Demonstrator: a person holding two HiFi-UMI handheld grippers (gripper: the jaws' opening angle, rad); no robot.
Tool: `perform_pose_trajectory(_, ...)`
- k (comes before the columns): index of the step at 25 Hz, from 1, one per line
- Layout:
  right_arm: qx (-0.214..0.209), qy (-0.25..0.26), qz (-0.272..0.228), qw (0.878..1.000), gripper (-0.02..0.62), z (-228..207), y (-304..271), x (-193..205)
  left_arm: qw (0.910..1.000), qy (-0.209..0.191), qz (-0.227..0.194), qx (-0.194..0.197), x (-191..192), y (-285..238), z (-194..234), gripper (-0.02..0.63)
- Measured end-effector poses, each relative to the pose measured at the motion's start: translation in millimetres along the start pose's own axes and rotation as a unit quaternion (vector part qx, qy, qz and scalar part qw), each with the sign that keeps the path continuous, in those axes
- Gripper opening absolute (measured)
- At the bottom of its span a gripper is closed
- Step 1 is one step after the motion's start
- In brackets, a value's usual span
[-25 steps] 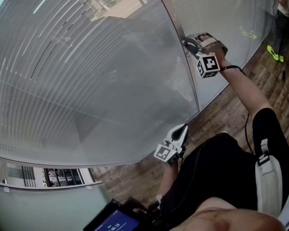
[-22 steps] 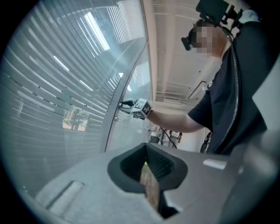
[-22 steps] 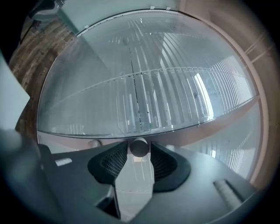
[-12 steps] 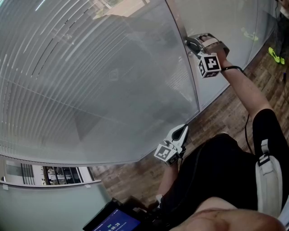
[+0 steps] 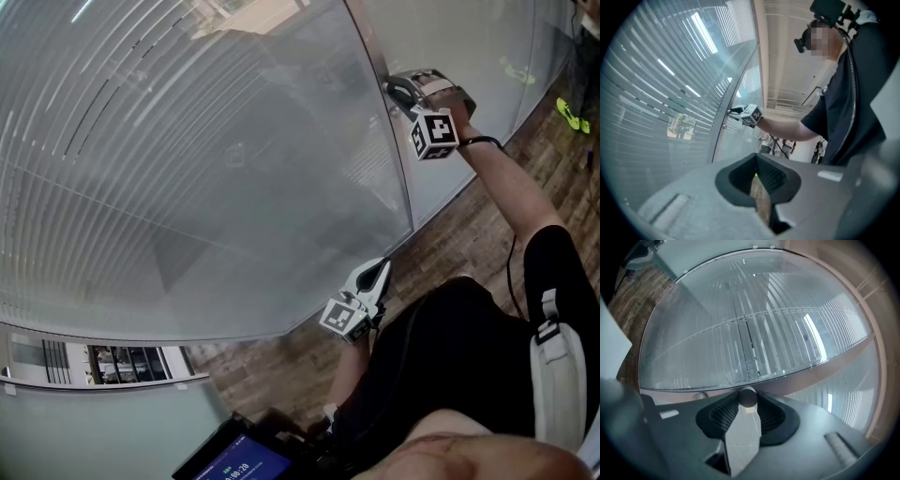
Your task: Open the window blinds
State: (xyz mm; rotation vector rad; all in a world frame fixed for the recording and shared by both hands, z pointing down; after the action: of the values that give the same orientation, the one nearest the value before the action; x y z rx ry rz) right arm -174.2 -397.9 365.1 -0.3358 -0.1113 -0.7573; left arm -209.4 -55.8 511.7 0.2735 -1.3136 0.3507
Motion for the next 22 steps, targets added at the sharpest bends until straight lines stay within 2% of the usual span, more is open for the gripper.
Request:
perform_pose_trajectory(7,-0.002,-0.082,-0.017,0.997,0.124,-10.2,2.5,-4.9,1.0,0.003,0.001,0.0,-11.6,-0.2,-3.2,0.002)
perform_pose_trajectory(10,-0.01,-0.148,-0.027,0.989,0.124,-12.1,4.6,-4.0,1.0,-0.008,-0.005,0.001,-0.7,2.5,3.0,0.002)
perform_pose_trajectory(14,-0.018,-0.256,-0.046,0.965,0.124,-18.5,7.5,-3.1,1.0,-0.001,0.002,0.003,-6.2,1.9,-1.7,0.002)
perform_pose_trajectory(19,-0.023,-0.346,-0.073,0.935,0.124,-20.1,4.8,4.5,1.0,-0.001,-0.001,-0.002,-4.8,2.4,-1.4,0.002)
perform_pose_trajectory(21,-0.026,-0.389,-0.087,0.917,0.124,-15.4,1.7,8.4,1.0,-0.001,-0.001,-0.003,-1.3,3.6,0.1,0.002)
perform_pose_trajectory(22,-0.029,-0.416,-0.094,0.904,0.124,-13.1,0.3,10.4,1.0,-0.001,-0.001,-0.004,0.1,3.9,0.5,0.002)
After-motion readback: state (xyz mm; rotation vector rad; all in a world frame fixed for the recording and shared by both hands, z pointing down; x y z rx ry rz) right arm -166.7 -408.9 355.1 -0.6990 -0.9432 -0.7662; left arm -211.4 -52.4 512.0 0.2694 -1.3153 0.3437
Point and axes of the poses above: the fingertips, and each gripper's own axes: y backward along the fingers, z to its left, x out of its underside, the point moved 5 cm from there along y, backward along the fingers, and after that the axes turned 8 degrees about -x, right-handed, at the moved point
